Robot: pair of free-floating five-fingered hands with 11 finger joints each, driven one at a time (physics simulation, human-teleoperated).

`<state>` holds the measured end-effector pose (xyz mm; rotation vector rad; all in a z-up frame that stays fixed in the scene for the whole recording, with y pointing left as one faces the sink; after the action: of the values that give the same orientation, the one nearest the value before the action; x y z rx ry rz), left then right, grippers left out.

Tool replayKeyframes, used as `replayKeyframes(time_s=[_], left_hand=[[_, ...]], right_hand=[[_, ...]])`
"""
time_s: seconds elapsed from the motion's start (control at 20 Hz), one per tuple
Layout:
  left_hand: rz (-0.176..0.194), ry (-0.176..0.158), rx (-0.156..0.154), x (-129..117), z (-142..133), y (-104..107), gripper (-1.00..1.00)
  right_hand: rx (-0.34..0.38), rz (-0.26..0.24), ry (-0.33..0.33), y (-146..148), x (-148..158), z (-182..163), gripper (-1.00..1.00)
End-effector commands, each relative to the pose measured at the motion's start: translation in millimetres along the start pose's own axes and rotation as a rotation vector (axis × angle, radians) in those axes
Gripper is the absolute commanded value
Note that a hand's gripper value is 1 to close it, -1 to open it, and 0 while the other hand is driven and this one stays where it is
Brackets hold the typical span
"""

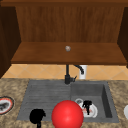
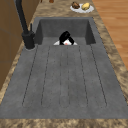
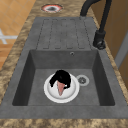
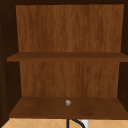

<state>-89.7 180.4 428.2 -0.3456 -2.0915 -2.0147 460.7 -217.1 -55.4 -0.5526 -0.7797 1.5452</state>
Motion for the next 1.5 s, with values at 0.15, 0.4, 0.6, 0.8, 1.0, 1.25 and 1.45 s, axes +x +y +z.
replayKeyframes(time_s=[0.15,0.4,0.6,0.8,1.0,1.25,1.45], left_hand=[[0.0,0.0,0.0,0.0,0.0,0.0,0.0],[0.0,0.0,0.0,0.0,0.0,0.0,0.0],[0.0,0.0,0.0,0.0,0.0,0.0,0.0],[0.0,0.0,0.0,0.0,0.0,0.0,0.0],[0.0,0.0,0.0,0.0,0.0,0.0,0.0],[0.0,0.0,0.0,0.0,0.0,0.0,0.0],[0.0,0.0,0.0,0.0,0.0,0.0,0.0]], right_hand=[[-0.01,-0.013,0.006,-22.1,-7.0,30.0,-1.0],[-0.031,-0.026,0.006,-45.8,-9.0,60.4,-1.0],[-0.02,0.011,-0.012,-45.7,-8.5,65.2,-1.0],[-0.038,0.022,-0.008,-45.8,-12.2,67.7,-1.0],[-0.159,0.048,0.028,-47.5,-15.0,100.2,-1.0],[-0.247,0.099,0.023,-50.2,-19.0,128.5,-1.0],[-0.343,0.124,0.025,-45.8,-20.6,155.3,-1.0]])
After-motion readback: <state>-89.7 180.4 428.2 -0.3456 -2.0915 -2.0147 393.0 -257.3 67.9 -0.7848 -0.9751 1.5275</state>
